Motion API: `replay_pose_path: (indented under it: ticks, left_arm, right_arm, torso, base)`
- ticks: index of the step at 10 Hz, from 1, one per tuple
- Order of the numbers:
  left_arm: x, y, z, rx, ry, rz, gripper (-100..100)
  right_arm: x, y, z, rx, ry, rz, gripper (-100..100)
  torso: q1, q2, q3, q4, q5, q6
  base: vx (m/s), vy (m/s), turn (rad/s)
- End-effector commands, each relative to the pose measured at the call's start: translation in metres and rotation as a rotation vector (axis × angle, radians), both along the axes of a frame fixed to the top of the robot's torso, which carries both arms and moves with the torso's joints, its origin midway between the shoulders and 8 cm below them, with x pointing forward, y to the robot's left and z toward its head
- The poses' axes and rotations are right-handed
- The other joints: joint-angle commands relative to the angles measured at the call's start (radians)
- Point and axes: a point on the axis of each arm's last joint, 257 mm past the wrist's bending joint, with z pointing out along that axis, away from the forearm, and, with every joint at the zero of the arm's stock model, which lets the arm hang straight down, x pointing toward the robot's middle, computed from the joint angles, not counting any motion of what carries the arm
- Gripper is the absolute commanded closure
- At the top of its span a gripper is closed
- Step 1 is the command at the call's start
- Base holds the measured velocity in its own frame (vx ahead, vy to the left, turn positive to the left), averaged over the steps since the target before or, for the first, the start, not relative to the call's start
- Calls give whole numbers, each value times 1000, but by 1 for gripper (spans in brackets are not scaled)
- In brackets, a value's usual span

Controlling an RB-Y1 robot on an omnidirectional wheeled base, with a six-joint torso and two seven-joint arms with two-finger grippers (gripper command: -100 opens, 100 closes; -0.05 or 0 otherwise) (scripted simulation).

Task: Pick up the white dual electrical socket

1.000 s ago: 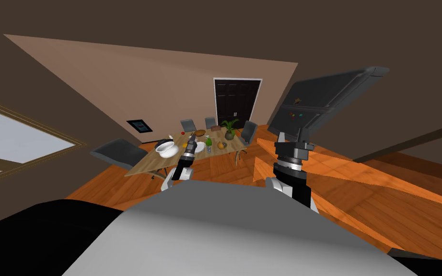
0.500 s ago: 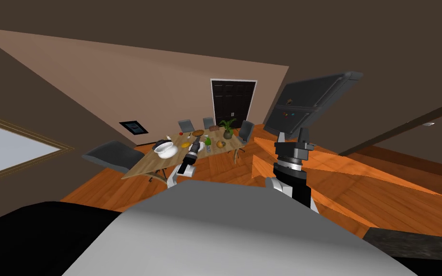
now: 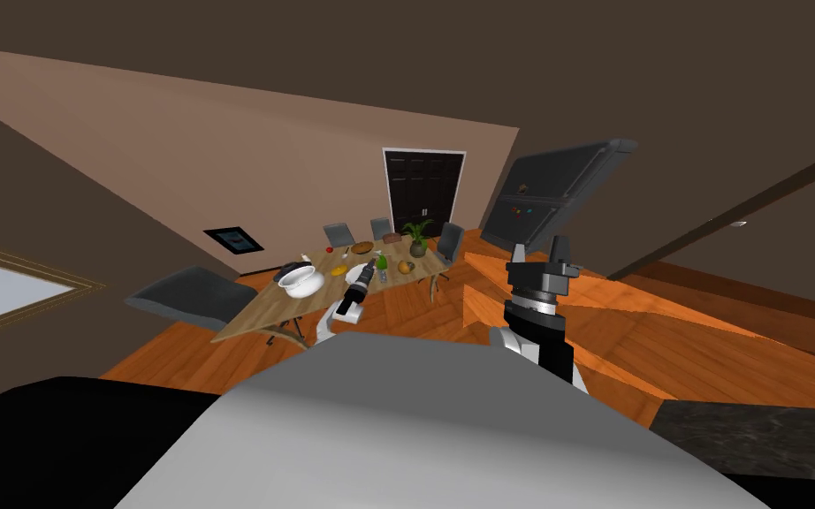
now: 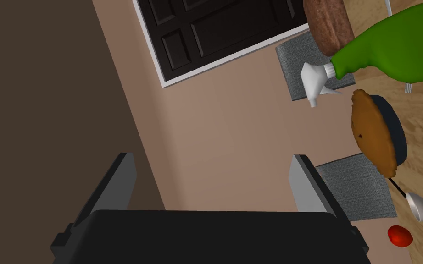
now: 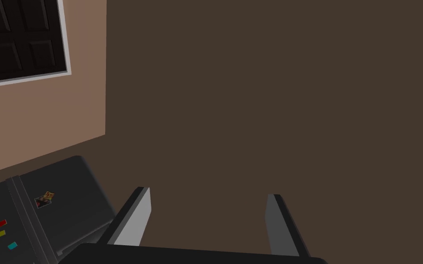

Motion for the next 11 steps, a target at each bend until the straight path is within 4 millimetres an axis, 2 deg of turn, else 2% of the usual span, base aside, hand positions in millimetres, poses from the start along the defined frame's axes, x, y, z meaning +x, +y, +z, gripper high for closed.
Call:
replay_pose_path:
  ticks: [1,2,3,8,9,10,11]
  left_arm:
    - [2,-3,-28,28,70,0,-100]
    - [4,-3,-44,46,106,-2,-100]
    - [4,-2,-47,46,112,-1,-100]
    - [-4,5,-137,153,318,-5,-100]
    - [-4,5,-137,153,318,-5,-100]
    - [-10,9,-166,196,385,-9,-100]
    - [-11,10,-169,197,392,-7,-100]
  right_arm:
    - [0,0,0,0,0,0,0]
    - [0,0,0,0,0,0,0]
    - [0,0,0,0,0,0,0]
    - [0,0,0,0,0,0,0]
    - [0,0,0,0,0,0,0]
    - [0,0,0,0,0,0,0]
    - [0,0,0,0,0,0,0]
  torso:
    - [0,0,0,0,0,0]
    - [1,-1,-1,0,0,0]
    - [0,-3,-1,0,0,0]
    - [0,-5,-3,-1,0,0]
    - [2,-5,-3,-1,0,0]
    - [0,-4,-2,-1,0,0]
    - [0,-5,-3,-1,0,0]
  base:
    - [60,68,-91]
    - [85,58,-83]
    - [65,35,-27]
    - [94,55,-76]
    - [85,63,-30]
    - [111,63,-87]
    - [93,51,-64]
